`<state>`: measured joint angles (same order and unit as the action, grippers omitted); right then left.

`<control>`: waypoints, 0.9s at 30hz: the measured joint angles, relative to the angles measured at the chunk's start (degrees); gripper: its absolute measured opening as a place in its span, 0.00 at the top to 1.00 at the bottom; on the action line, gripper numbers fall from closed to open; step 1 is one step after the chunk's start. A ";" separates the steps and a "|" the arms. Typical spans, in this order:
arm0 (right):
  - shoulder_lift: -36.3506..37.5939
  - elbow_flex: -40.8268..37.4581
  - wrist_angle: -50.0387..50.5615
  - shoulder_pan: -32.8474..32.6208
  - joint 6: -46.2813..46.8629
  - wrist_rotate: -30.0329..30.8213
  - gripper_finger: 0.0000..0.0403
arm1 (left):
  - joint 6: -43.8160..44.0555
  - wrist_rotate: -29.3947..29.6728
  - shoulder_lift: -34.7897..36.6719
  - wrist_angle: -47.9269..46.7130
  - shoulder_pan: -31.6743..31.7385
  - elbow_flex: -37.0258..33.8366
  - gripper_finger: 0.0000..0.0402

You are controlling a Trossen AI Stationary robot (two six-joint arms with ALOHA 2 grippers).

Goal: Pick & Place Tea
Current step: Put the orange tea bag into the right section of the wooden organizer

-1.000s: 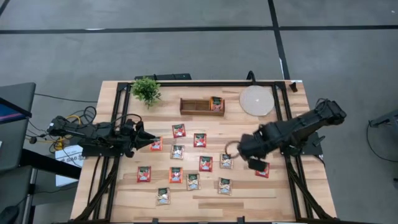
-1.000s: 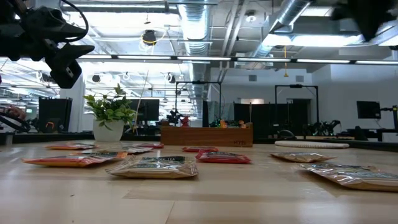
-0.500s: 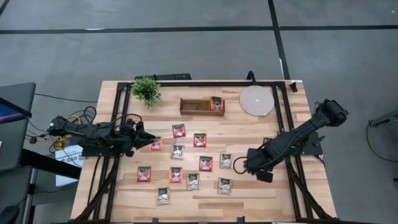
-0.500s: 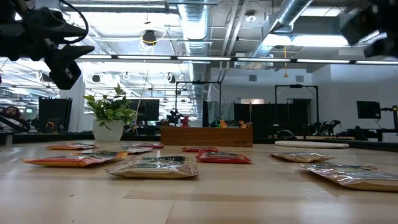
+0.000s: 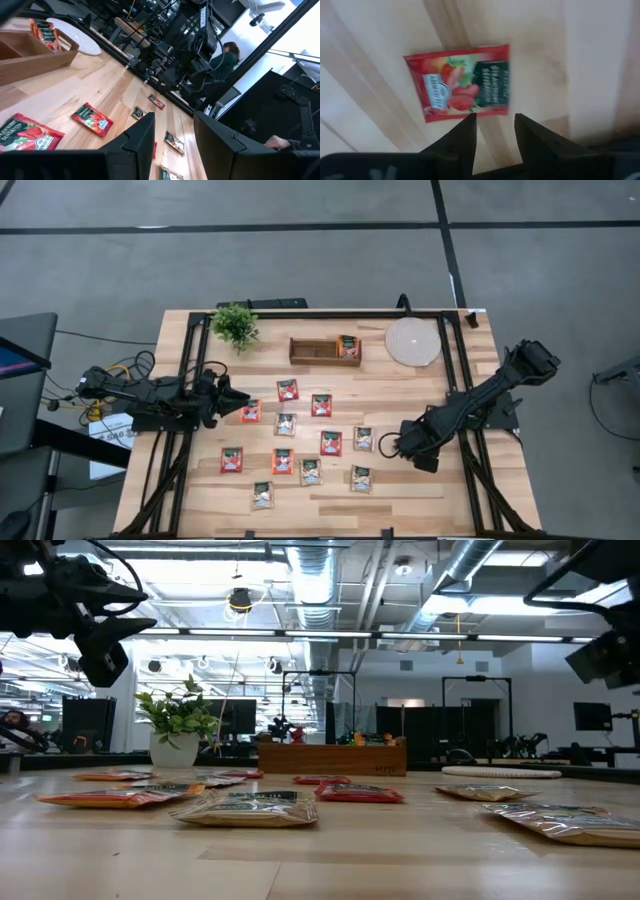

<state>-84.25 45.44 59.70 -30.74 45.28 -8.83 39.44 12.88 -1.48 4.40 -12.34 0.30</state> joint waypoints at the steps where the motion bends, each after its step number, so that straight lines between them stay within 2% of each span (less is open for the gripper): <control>1: 0.00 -0.21 -0.51 0.00 0.40 -0.24 0.68 | 0.06 0.00 0.01 0.00 0.00 -0.01 0.68; 8: 0.55 -0.25 -5.14 0.05 2.34 -0.29 0.68 | 0.04 0.90 0.02 0.00 0.00 -0.01 0.68; 13: 0.70 0.36 -17.03 2.11 1.99 -0.28 0.69 | 0.04 1.41 0.02 -0.02 0.00 -0.01 0.68; 19: 0.57 1.64 -29.52 7.02 -3.72 -0.20 0.71 | 0.04 3.40 0.02 0.02 -0.02 0.01 0.68; 27: 0.57 1.76 -32.83 12.89 -9.36 -0.18 0.71 | -1.29 7.01 -2.54 -2.34 0.00 1.52 0.68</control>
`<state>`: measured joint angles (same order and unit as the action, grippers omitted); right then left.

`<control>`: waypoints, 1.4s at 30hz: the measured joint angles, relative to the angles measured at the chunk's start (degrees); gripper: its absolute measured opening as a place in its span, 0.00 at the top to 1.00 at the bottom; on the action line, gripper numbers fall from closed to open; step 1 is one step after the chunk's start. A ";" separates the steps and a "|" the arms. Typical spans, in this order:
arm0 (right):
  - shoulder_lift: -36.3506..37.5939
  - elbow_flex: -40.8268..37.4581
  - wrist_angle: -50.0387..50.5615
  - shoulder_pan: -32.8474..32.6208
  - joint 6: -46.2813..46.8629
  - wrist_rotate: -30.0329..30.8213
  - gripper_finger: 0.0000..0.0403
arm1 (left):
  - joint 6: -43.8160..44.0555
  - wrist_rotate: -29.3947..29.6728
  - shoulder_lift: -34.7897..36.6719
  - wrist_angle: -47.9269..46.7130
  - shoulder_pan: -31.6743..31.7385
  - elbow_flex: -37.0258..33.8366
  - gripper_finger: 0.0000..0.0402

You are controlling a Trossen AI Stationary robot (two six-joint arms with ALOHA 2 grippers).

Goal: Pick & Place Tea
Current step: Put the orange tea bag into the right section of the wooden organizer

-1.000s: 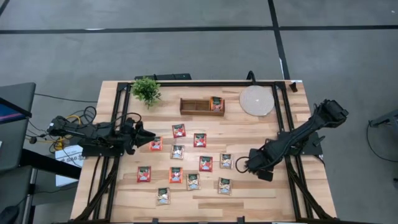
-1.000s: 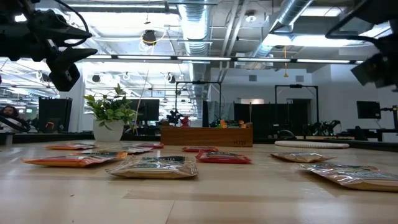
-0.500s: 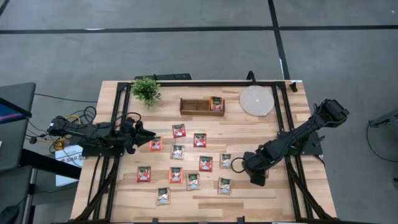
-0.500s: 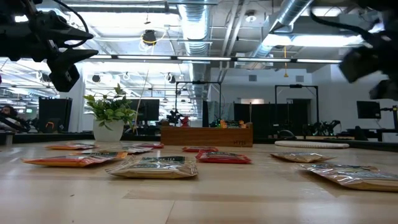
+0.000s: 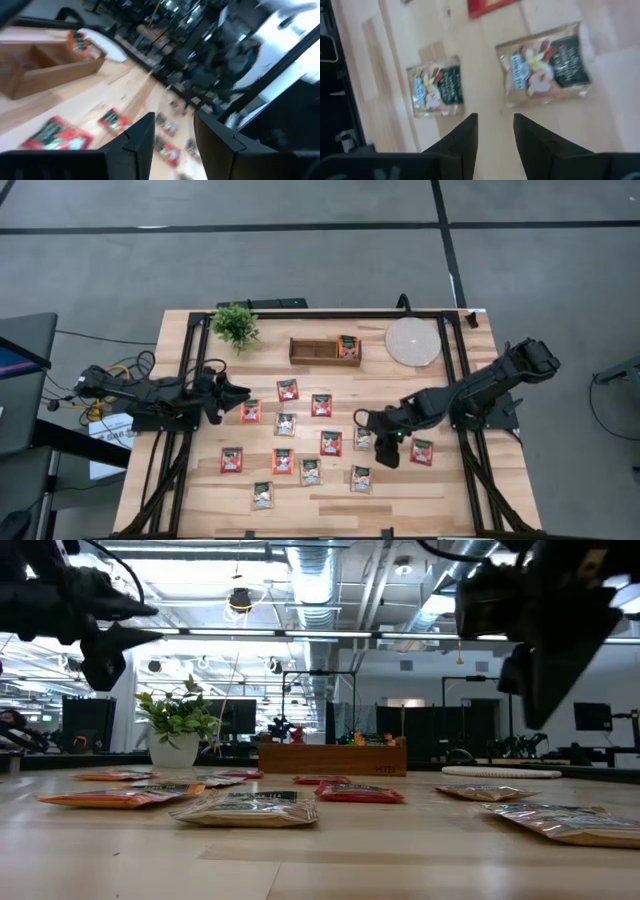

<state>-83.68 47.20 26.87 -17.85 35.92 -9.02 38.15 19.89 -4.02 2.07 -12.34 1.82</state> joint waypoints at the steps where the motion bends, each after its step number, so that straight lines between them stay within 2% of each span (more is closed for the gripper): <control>1: 0.00 0.00 -0.37 0.47 -0.46 0.00 0.71 | -0.58 0.35 -1.08 -0.34 0.00 0.54 0.68; 5: 0.00 0.00 -2.39 1.73 -1.46 0.00 0.71 | -1.44 1.26 -6.68 -1.35 0.00 3.70 0.68; 10: 0.00 0.00 -5.12 2.35 -1.46 0.01 0.71 | -1.40 1.24 -16.61 -7.71 -0.02 8.40 0.68; 24: -0.02 0.00 -6.37 2.26 -1.46 0.02 0.71 | -1.25 3.75 -46.48 -37.78 0.00 30.11 0.68; 28: -0.02 0.00 -6.38 2.26 -1.82 0.04 0.71 | -1.57 3.44 -52.23 -38.99 0.00 33.65 0.68; 33: -0.02 0.00 -6.38 2.26 -1.99 0.15 0.71 | -1.56 0.93 -57.39 -39.50 0.00 33.97 0.68; 40: -0.02 0.00 -6.38 2.24 -2.05 0.13 0.71 | -1.54 -2.62 -61.81 -39.34 0.00 33.97 0.68; 42: -0.02 0.00 -6.38 2.24 -2.05 0.11 0.71 | -1.62 -5.28 -62.16 -39.43 0.00 33.97 0.68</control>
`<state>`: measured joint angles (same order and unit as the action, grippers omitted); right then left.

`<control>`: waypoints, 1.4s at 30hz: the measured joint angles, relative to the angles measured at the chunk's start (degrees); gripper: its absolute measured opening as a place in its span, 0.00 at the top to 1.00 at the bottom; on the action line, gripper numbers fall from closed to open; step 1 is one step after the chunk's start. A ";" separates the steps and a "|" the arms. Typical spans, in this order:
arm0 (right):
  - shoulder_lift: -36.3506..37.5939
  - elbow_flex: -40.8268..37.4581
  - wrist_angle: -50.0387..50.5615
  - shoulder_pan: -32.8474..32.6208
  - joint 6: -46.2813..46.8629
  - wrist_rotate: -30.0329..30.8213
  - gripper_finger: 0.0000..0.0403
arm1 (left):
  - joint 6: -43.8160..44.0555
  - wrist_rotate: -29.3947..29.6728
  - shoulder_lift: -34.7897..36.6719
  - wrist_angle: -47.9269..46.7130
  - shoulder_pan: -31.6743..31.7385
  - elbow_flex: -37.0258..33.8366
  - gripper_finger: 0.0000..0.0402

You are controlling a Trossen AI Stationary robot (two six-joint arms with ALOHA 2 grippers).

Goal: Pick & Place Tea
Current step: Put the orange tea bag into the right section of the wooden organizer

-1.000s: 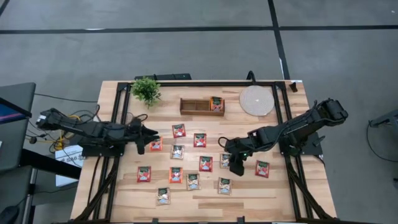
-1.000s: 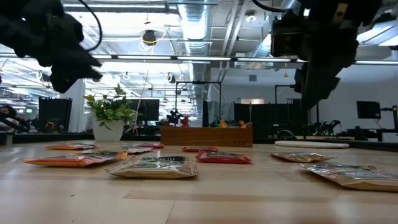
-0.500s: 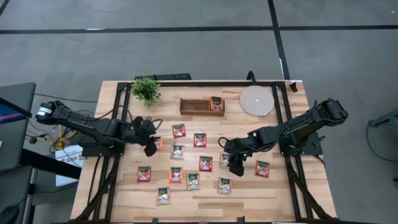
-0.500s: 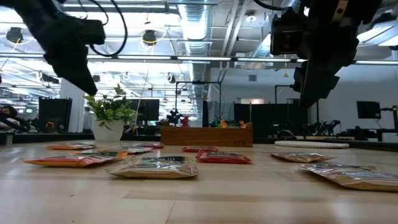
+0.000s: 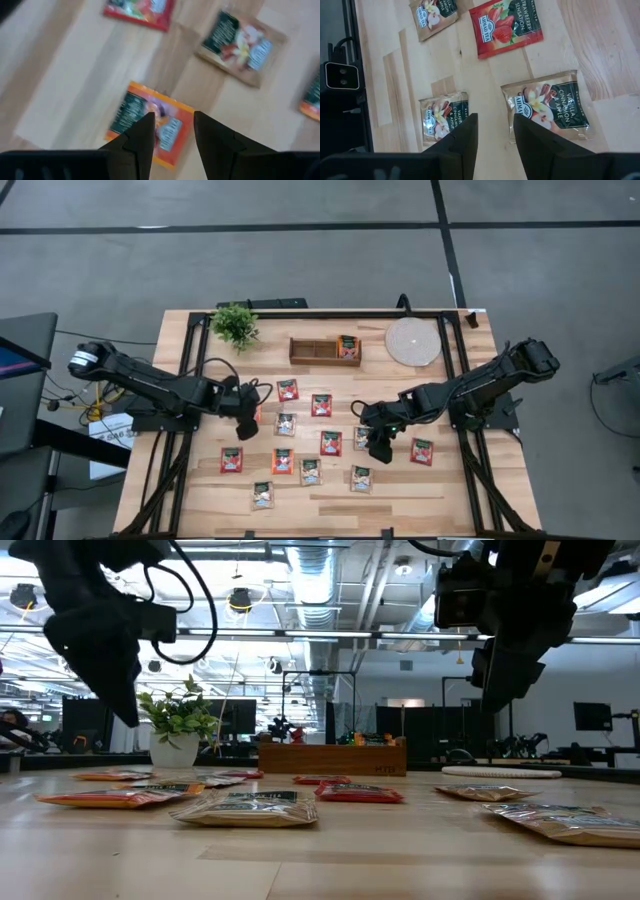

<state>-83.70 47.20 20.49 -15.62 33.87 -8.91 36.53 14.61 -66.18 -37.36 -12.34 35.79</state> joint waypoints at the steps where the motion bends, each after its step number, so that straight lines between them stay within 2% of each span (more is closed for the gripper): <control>1: 0.00 0.00 0.00 0.00 0.00 0.00 0.71 | -0.15 -1.34 -0.13 -0.01 0.00 0.00 0.68; 11: -0.02 0.00 0.00 -0.02 0.04 -0.11 0.71 | -3.75 -2.93 -0.08 -0.23 -0.02 0.00 0.66; 21: -0.02 0.00 0.00 -0.02 0.15 -0.17 0.71 | -7.67 -2.93 -0.08 -0.28 -0.01 0.00 0.47; 27: -0.02 0.00 0.00 -0.02 0.15 -0.22 0.71 | -8.88 -3.30 -0.06 -2.03 0.34 0.00 0.43; 33: -0.02 0.00 -0.01 -0.02 0.15 -0.22 0.71 | -10.83 -3.11 -0.05 -5.23 7.32 0.01 0.43; 38: -0.02 0.00 -0.09 -0.02 0.15 -0.24 0.71 | -17.15 -9.37 -0.08 -2.43 15.31 0.04 0.43; 42: -0.02 0.00 -0.09 -0.02 0.59 -0.26 0.71 | -21.02 -10.50 -0.10 -1.84 20.56 0.04 0.43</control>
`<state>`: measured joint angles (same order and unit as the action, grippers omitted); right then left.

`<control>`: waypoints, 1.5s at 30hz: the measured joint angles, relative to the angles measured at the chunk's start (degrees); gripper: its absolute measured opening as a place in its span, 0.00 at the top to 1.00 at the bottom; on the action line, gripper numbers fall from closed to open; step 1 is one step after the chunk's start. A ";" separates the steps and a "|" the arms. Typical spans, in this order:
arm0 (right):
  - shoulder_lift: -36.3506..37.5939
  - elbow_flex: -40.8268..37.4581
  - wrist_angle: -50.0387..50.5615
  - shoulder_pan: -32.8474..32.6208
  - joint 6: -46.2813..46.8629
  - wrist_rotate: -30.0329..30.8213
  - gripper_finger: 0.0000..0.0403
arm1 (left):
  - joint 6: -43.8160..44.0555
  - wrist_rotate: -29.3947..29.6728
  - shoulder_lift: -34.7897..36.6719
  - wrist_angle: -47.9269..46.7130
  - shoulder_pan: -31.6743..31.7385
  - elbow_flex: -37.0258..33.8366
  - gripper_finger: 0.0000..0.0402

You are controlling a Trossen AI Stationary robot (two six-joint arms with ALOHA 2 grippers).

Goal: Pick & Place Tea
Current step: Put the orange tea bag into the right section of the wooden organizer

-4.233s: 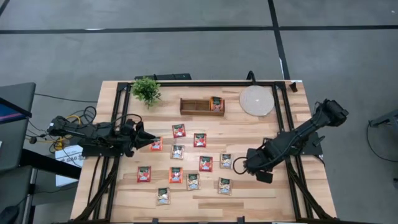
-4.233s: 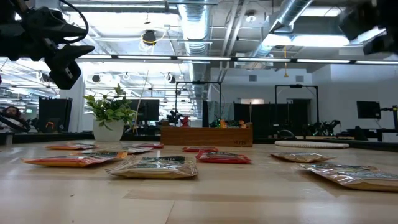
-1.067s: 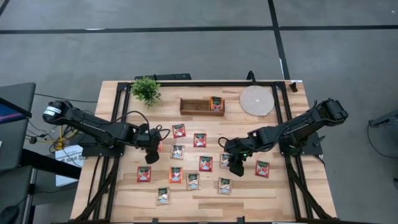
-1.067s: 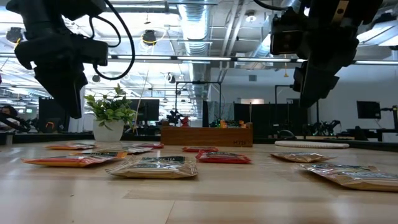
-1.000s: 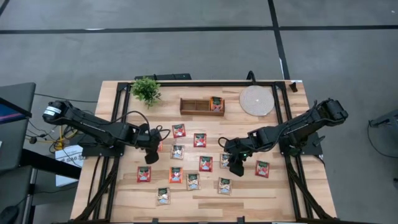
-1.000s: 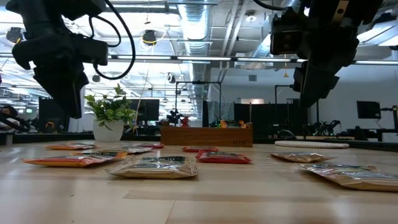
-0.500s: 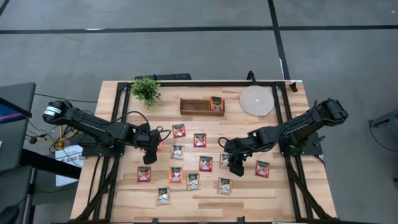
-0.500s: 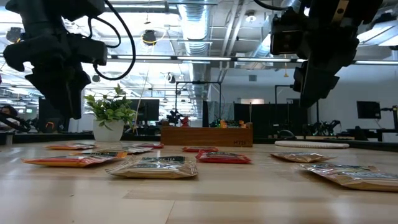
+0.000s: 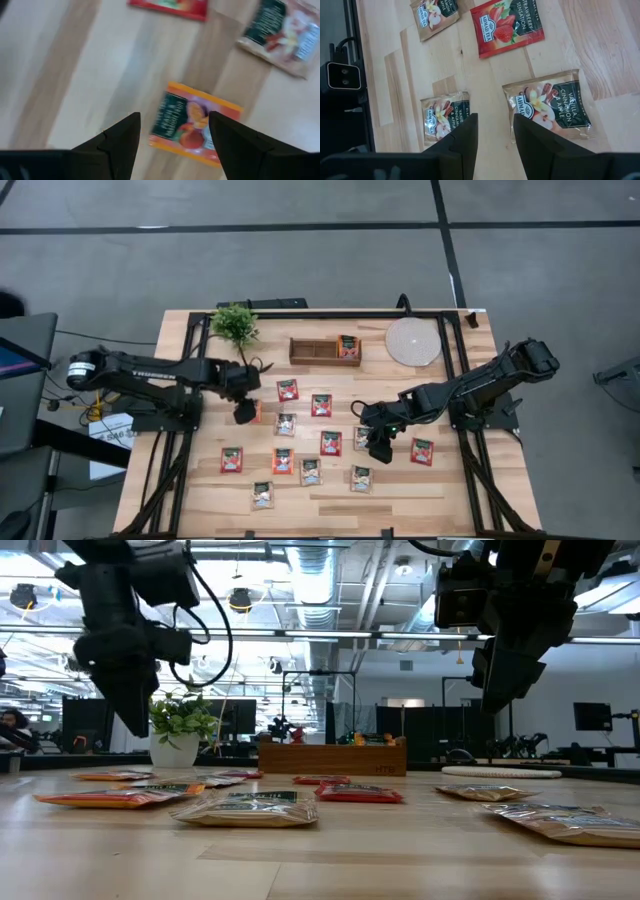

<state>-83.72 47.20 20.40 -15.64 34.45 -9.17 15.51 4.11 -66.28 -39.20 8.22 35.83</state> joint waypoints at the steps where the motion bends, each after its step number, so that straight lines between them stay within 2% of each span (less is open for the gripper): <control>1: 0.00 0.00 0.00 0.00 0.02 0.00 0.71 | -0.05 -0.15 0.00 0.08 1.14 0.00 0.43; 6: 0.00 0.00 0.00 0.00 0.05 0.00 0.71 | -1.16 -3.09 -0.02 0.32 4.54 0.00 0.43; 12: 0.00 0.00 -0.01 0.00 0.05 0.09 0.71 | -1.99 -3.05 -1.28 0.46 5.73 0.00 0.43; 24: 0.00 0.00 -0.08 0.00 0.18 0.11 0.71 | -3.67 -2.82 -13.61 0.53 6.20 0.00 0.43; 39: 0.00 0.00 -0.15 0.00 0.11 0.15 0.71 | -2.66 -3.17 -13.86 0.95 6.17 0.10 0.43; 45: 0.00 0.00 -0.15 -0.01 0.12 0.15 0.71 | -3.65 -3.42 -13.86 -2.47 6.15 4.78 0.43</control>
<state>-83.72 47.20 20.25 -15.65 34.58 -9.02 11.86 0.69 -80.14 -41.67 14.37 40.61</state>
